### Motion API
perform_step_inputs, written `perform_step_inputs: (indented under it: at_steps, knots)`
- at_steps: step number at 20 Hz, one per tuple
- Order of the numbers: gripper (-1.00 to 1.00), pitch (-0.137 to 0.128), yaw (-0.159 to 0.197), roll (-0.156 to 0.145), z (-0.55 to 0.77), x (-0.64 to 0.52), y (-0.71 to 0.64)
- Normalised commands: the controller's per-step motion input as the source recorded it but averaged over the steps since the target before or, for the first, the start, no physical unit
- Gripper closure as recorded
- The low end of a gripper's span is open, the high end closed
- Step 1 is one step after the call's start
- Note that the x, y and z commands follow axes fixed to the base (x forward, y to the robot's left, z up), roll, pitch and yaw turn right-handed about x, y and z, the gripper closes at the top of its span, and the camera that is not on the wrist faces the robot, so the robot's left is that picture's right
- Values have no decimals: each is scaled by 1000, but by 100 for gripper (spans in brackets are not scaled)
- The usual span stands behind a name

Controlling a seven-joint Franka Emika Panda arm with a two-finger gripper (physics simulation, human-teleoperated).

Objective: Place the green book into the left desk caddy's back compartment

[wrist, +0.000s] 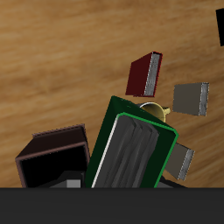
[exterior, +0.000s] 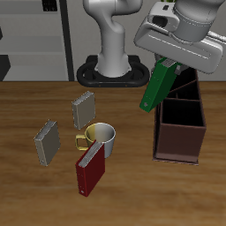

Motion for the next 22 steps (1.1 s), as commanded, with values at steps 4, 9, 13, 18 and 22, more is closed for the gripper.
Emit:
perform_step_inputs:
  at_steps: [4, 9, 13, 18, 22]
  knots:
    - [100, -49, -6, -11, 257, -610, 145]
    - [100, -20, 16, -14, 13, -425, 170]
    - [100, -16, -5, -4, -63, -397, 130]
    - [100, -49, 34, -8, -93, -430, 188]
    - [100, -27, 90, 48, -190, -262, 341]
